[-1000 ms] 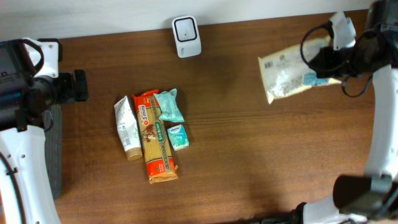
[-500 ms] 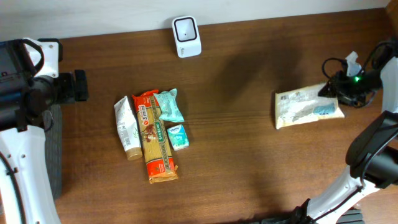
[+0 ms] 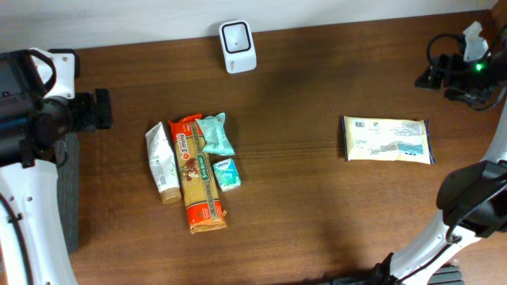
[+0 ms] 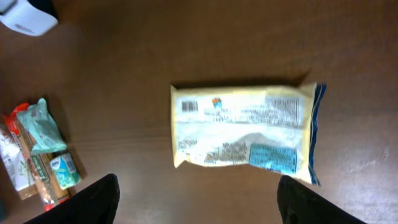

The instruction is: Scan the item barcode

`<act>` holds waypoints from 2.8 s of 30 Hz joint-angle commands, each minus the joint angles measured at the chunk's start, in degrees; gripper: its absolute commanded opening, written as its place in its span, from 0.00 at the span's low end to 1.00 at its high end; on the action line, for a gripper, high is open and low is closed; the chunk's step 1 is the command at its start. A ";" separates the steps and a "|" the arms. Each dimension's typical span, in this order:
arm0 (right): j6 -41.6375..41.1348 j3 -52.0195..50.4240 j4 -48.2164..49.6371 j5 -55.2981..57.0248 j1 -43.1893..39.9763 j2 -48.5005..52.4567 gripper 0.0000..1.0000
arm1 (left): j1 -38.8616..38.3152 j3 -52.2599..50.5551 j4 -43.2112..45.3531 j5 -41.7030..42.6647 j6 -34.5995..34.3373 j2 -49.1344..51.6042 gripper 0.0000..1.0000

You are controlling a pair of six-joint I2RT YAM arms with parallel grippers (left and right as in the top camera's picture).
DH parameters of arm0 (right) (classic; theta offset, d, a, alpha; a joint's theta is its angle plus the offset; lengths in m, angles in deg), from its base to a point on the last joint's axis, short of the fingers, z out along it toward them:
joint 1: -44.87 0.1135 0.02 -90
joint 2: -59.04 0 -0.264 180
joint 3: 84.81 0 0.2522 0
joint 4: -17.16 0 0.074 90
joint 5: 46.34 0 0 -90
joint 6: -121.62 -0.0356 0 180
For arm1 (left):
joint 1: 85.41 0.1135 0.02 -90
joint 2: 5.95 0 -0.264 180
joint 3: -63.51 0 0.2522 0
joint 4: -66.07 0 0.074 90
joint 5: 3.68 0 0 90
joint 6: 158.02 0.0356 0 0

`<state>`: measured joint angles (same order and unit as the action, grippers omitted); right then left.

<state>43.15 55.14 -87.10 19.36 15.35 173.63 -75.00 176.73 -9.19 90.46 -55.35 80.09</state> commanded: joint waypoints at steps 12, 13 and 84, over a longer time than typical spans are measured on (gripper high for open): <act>-4.87 -21.73 19.23 -11.06 38.49 0.33 0.79 | 0.15 0.00 0.07 0.59 0.72 -0.66 0.99; -6.47 -24.11 22.08 -11.06 41.18 0.33 0.77 | 0.15 0.00 0.07 0.59 0.72 -0.66 0.99; -19.89 -27.08 30.16 42.36 80.28 15.76 0.12 | 0.15 0.00 0.07 0.59 0.72 -0.66 0.99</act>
<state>22.89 27.38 -56.30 61.87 95.65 187.68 -75.00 176.71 -9.19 90.44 -55.35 80.09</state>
